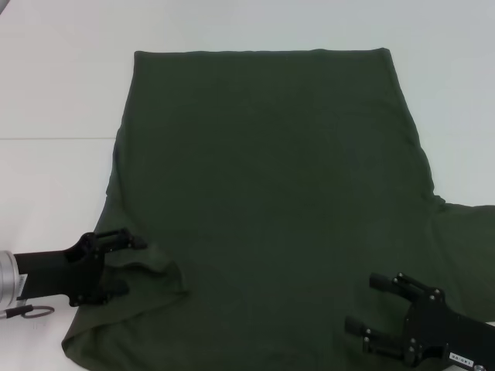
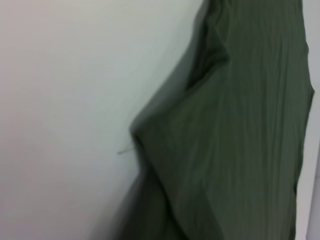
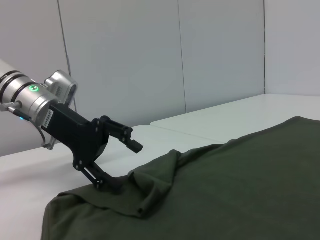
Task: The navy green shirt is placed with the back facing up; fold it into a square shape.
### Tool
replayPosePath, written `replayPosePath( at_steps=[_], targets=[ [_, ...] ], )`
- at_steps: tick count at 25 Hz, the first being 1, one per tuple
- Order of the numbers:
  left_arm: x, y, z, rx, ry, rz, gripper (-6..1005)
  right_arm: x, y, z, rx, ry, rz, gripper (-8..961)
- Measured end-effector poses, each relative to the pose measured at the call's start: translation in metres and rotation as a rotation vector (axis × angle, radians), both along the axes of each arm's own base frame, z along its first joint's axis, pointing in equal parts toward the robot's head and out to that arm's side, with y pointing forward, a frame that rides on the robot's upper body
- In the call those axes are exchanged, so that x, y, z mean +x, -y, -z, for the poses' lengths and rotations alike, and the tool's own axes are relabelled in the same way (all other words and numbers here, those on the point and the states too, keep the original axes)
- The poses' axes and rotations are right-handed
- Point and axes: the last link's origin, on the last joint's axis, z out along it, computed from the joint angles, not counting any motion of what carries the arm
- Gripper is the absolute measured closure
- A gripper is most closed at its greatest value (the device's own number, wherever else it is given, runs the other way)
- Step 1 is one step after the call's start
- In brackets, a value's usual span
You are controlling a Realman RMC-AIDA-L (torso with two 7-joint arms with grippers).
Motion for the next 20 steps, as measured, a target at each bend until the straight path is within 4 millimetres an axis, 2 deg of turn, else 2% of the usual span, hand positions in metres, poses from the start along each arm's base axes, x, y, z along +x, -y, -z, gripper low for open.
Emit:
replayPosePath(
  at_steps=[20],
  targets=[
    [-0.006, -0.013, 0.003, 0.104, -0.034, -0.059, 129, 0.001, -0.001, 0.0, 0.002, 0.004, 0.004, 68]
  ],
)
